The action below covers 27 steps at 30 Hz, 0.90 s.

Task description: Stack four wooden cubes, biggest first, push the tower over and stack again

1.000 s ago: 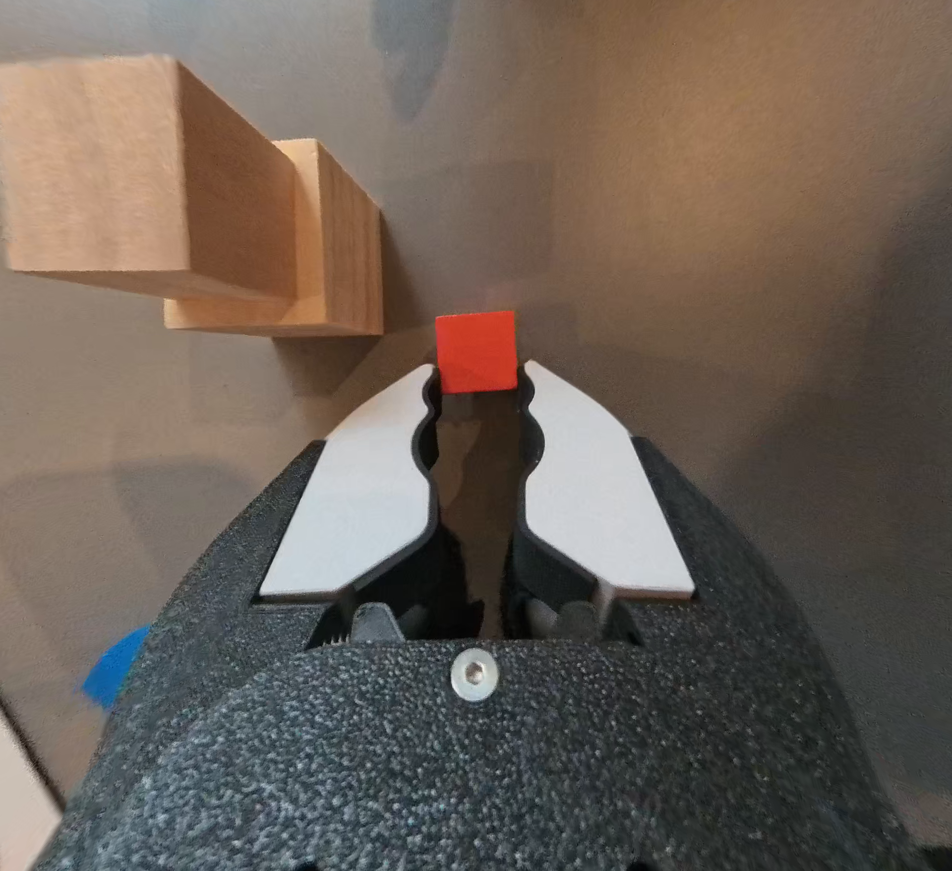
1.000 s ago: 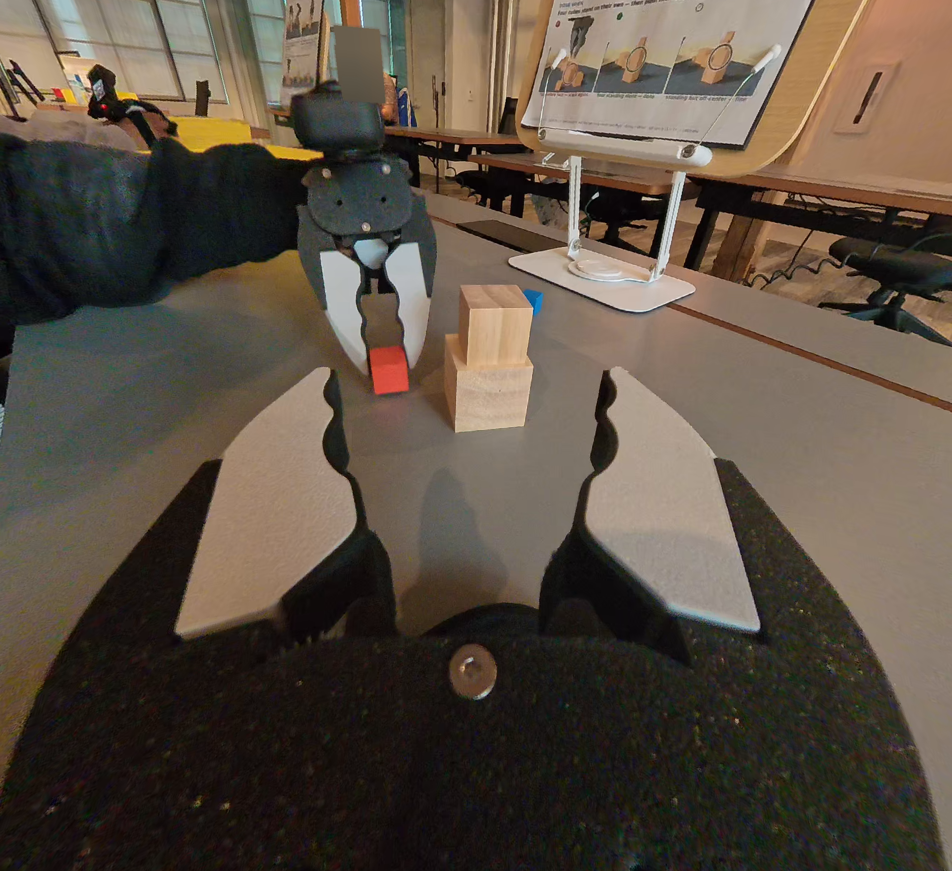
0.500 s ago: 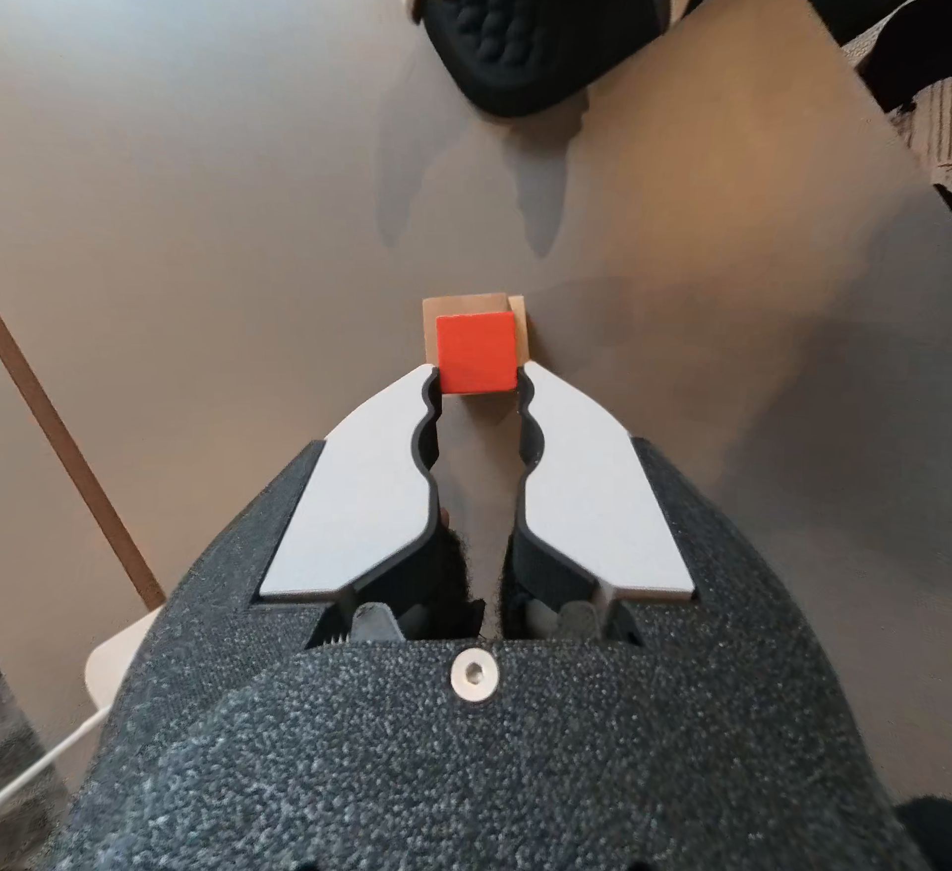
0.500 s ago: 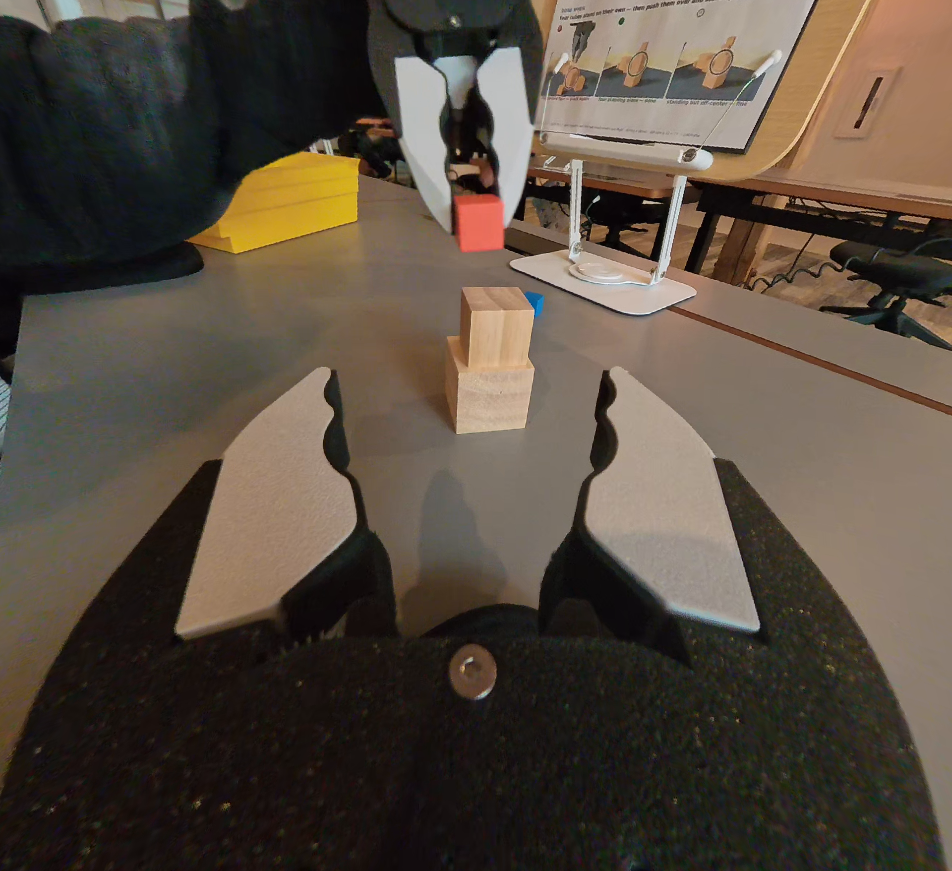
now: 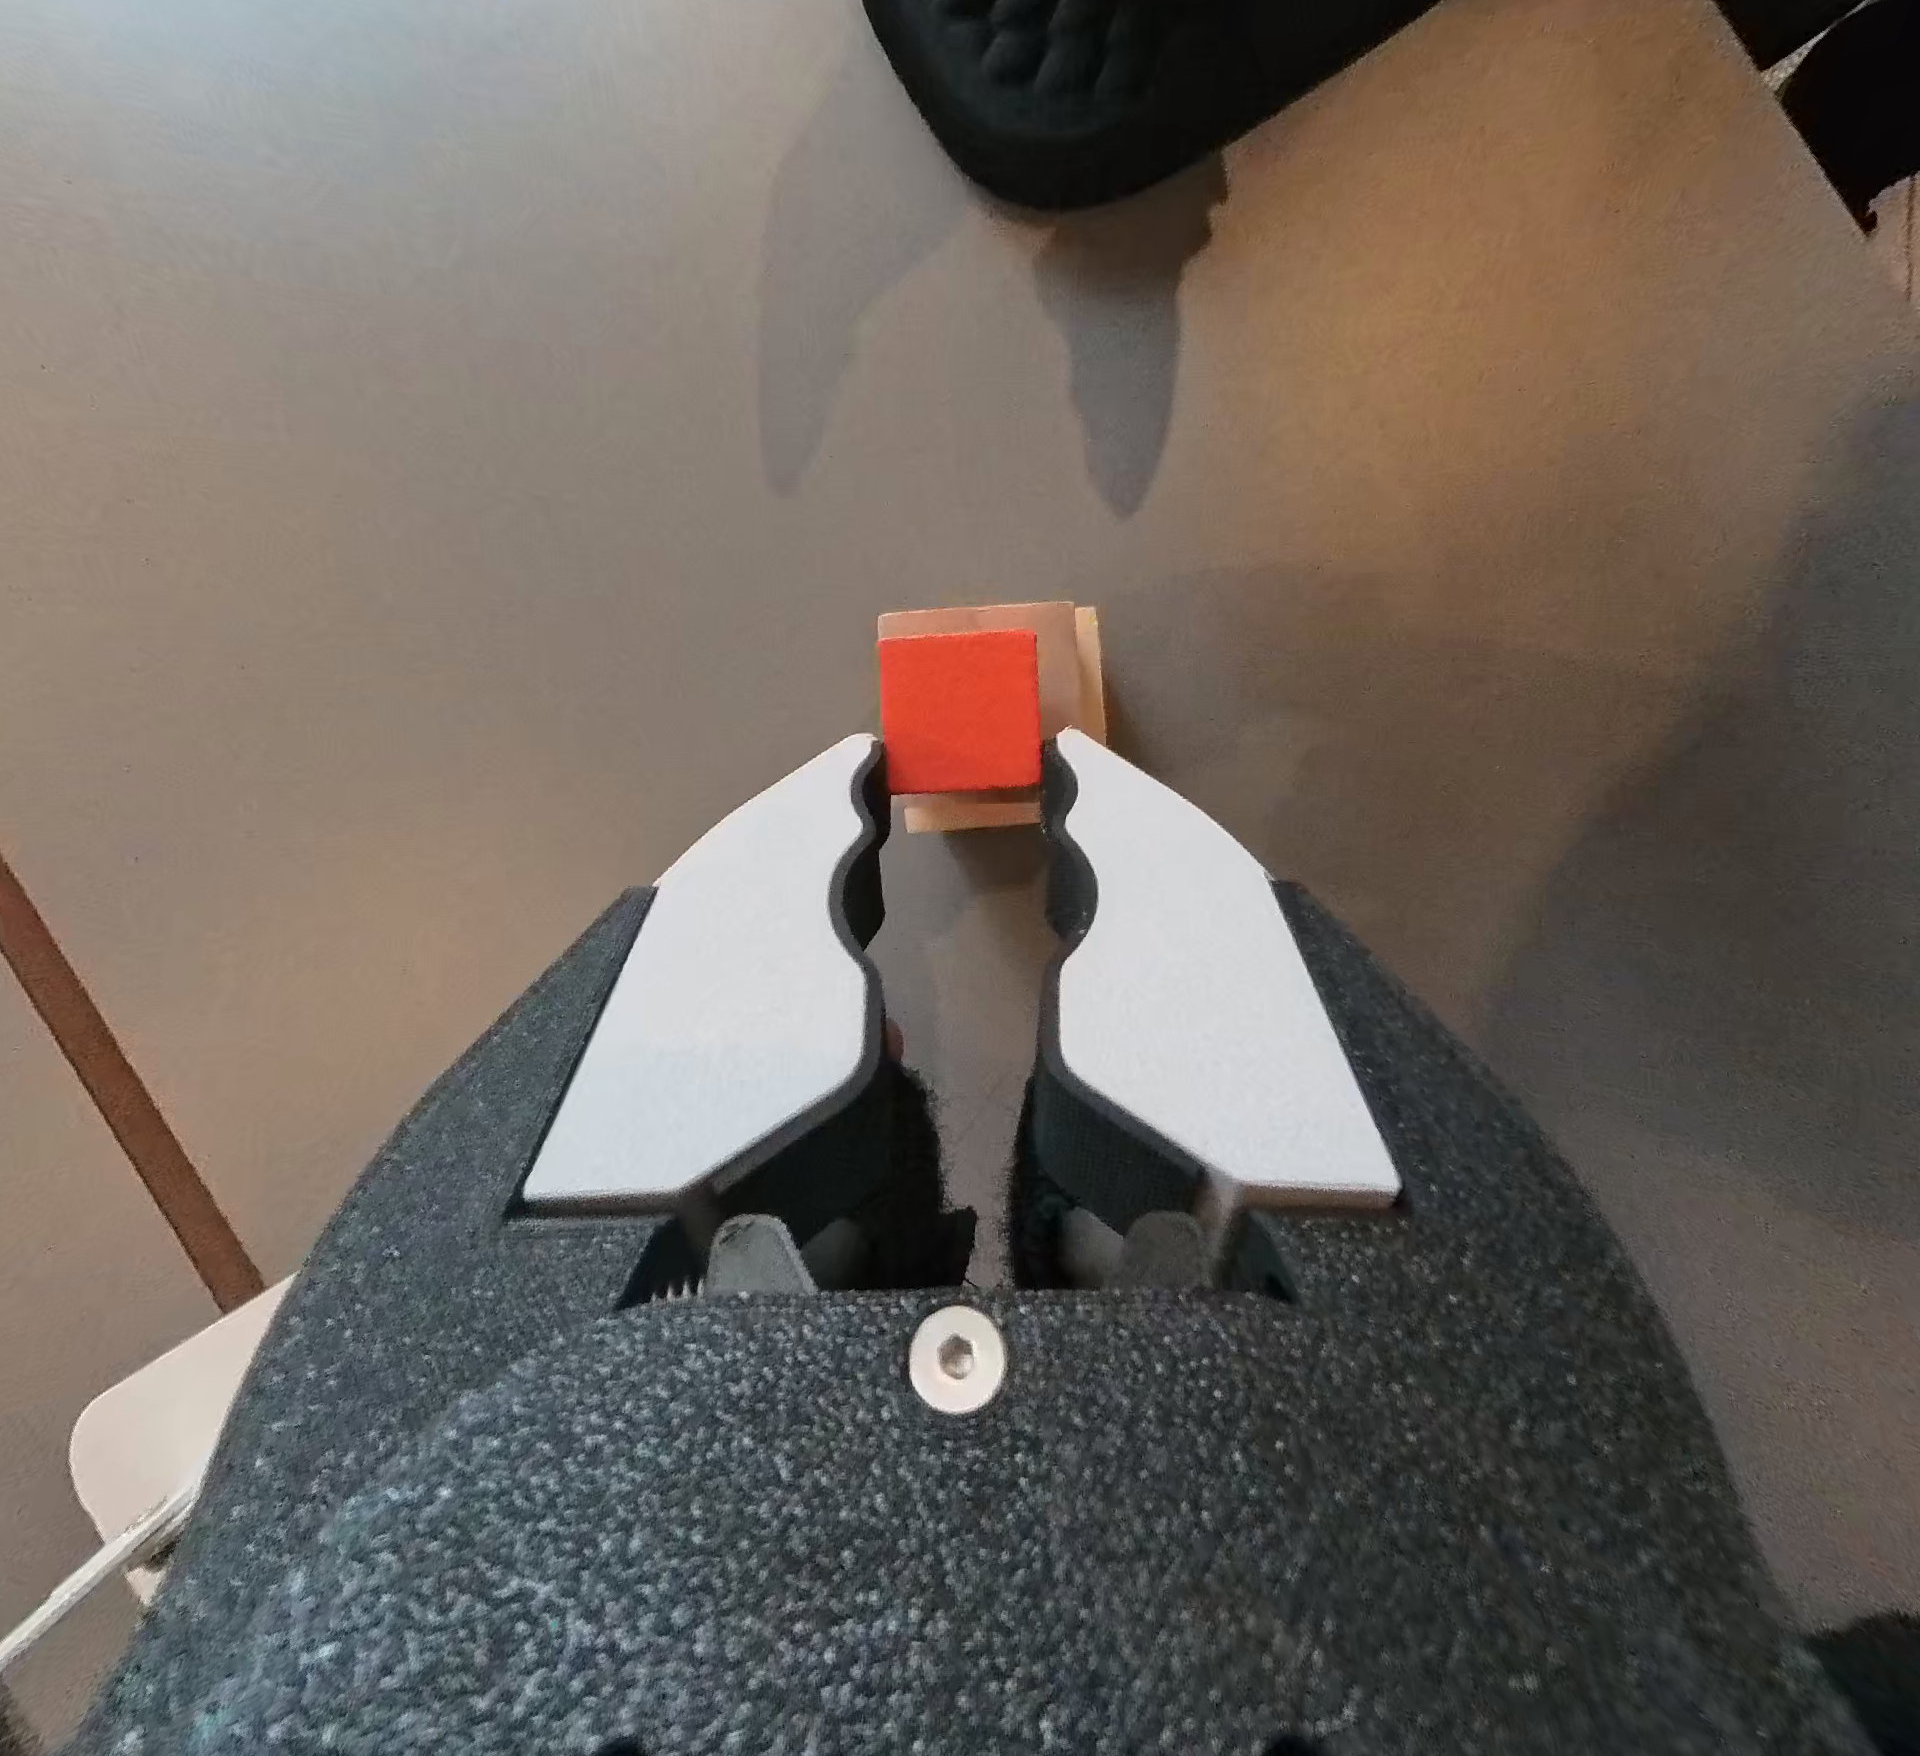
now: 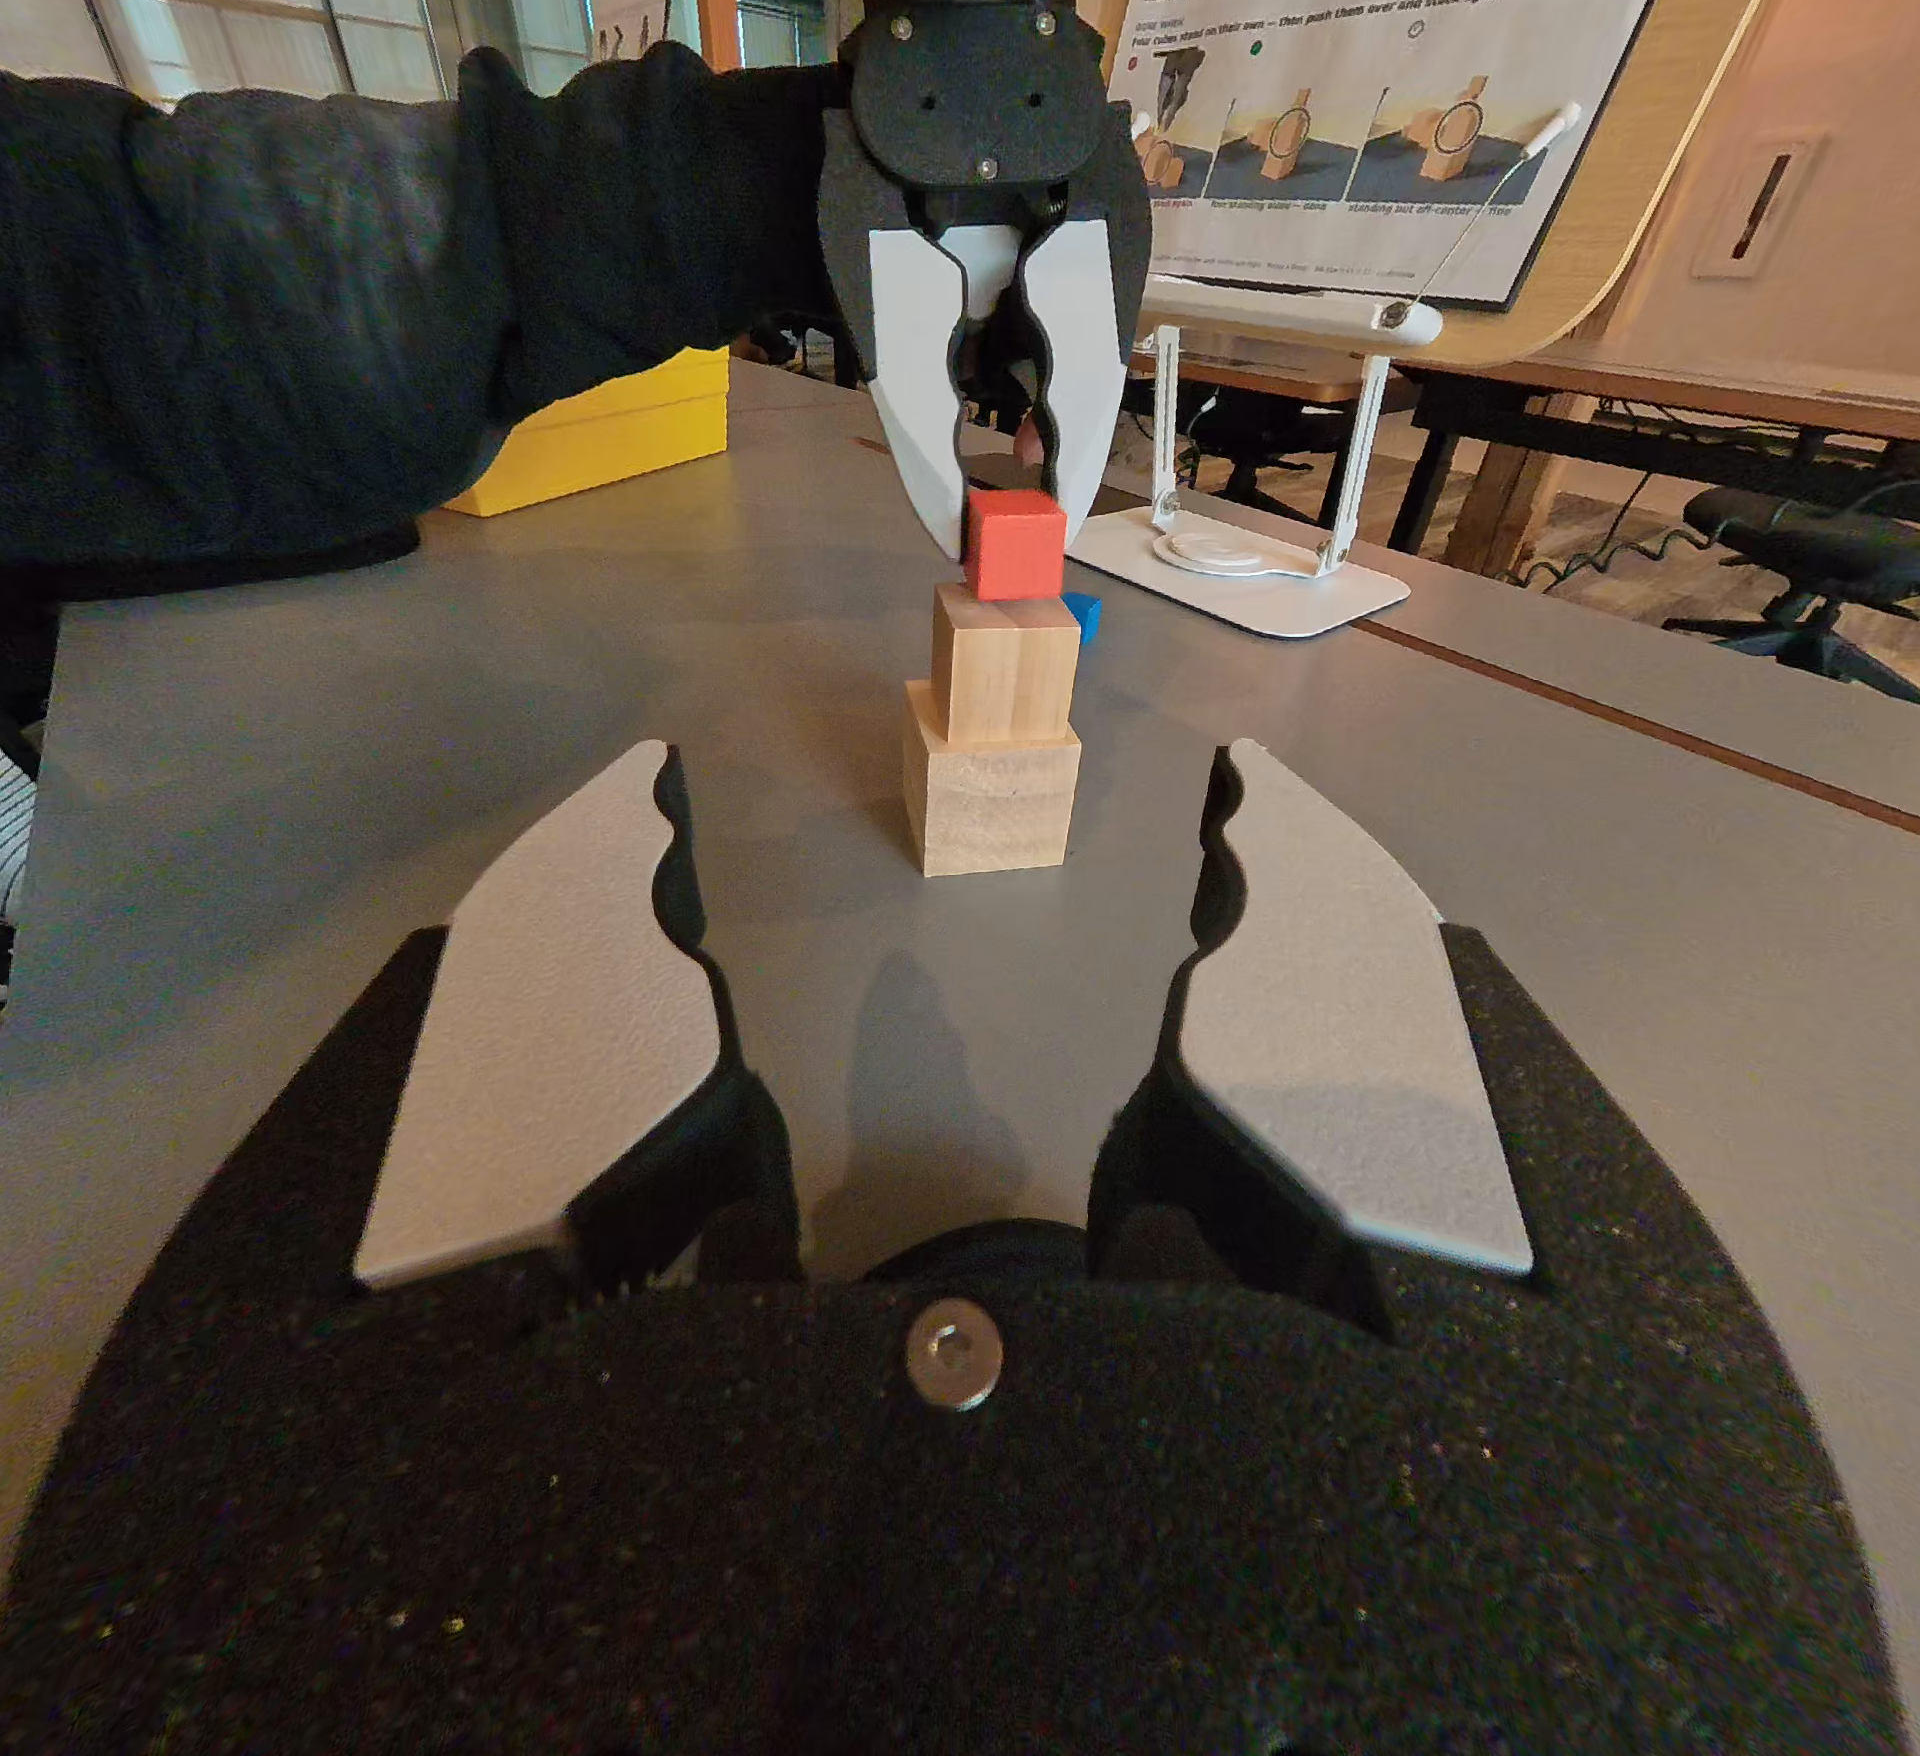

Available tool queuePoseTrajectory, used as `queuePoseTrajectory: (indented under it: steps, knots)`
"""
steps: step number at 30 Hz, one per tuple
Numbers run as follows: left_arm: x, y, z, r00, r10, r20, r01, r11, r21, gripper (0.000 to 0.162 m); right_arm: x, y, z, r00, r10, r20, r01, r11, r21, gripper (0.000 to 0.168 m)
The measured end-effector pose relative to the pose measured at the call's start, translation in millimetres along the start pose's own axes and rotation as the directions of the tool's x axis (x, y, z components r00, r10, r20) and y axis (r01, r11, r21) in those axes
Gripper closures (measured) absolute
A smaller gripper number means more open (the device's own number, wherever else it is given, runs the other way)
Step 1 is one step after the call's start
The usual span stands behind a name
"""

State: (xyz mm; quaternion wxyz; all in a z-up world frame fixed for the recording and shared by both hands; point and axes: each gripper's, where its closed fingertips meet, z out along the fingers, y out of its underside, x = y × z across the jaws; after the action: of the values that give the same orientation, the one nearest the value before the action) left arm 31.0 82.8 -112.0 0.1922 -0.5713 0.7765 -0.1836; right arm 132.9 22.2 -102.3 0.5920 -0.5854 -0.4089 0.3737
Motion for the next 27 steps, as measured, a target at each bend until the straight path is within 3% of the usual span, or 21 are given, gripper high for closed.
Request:
queuePoseTrajectory:
  steps: [12, 18, 21, 24, 27]
  knots:
    - [3, -2, 6, 1.000, -0.002, -0.023, 0.001, 1.000, -0.005, 0.135, 0, -1, 0, 1.000, -0.002, -0.001, 0.002, 1.000, 0.006, 0.075]
    - [1, -2, 3, 1.000, -0.027, -0.014, 0.027, 1.000, -0.006, 0.109, 0, -1, -1, 1.000, -0.002, 0.000, 0.002, 1.000, 0.008, 0.075]
    - [0, 2, -10, 0.999, -0.048, -0.001, 0.048, 0.999, 0.021, 0.107, 0, -2, -1, 1.000, -0.004, -0.001, 0.004, 1.000, 0.013, 0.075]
    - [-12, 21, -31, 0.990, -0.125, 0.067, 0.120, 0.991, 0.065, 0.108, 0, -2, -1, 1.000, -0.005, 0.000, 0.005, 1.000, 0.015, 0.075]
    - [-39, 74, -47, 0.928, -0.287, 0.236, 0.288, 0.957, 0.031, 0.109, 0, -1, -1, 1.000, -0.005, 0.001, 0.005, 1.000, 0.009, 0.075]
